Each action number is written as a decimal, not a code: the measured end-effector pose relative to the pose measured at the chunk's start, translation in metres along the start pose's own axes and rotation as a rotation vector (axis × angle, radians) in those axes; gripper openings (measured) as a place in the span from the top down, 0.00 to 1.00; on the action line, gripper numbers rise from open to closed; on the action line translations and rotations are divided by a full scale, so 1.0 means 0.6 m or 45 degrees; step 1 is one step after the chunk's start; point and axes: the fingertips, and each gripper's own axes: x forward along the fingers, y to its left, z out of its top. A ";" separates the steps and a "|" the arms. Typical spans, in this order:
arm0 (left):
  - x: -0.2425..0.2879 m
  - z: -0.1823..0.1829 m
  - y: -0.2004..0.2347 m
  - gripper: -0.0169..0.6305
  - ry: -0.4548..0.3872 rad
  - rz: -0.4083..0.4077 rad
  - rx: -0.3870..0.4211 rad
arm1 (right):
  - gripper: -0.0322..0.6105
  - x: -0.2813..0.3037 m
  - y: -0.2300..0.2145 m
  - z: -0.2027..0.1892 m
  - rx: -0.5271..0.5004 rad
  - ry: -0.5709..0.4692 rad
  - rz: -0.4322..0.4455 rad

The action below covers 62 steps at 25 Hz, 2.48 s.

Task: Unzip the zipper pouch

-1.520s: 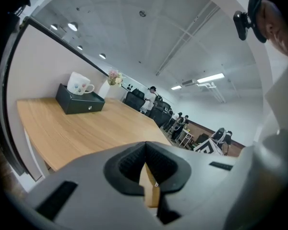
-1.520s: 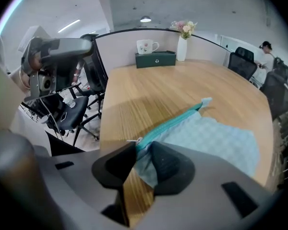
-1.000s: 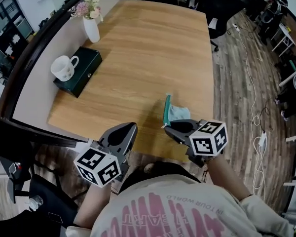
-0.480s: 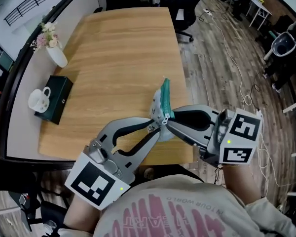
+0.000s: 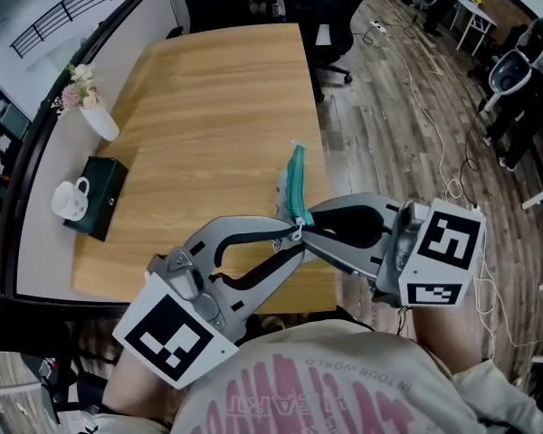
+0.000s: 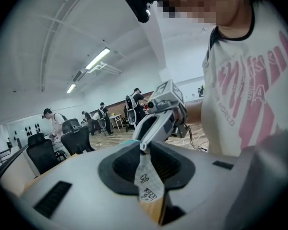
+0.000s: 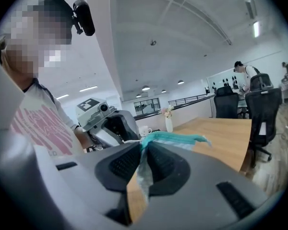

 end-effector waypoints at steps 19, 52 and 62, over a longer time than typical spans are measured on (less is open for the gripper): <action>0.028 0.029 -0.007 0.93 -0.080 -0.214 -0.207 | 0.87 -0.045 0.000 -0.016 0.001 0.001 0.098; 0.020 -0.048 0.043 0.97 0.147 0.210 -0.244 | 0.89 -0.003 0.014 -0.083 -0.045 0.289 0.070; -0.001 -0.069 0.069 0.96 0.155 0.293 -0.273 | 0.89 -0.003 0.022 -0.089 -0.048 0.300 0.091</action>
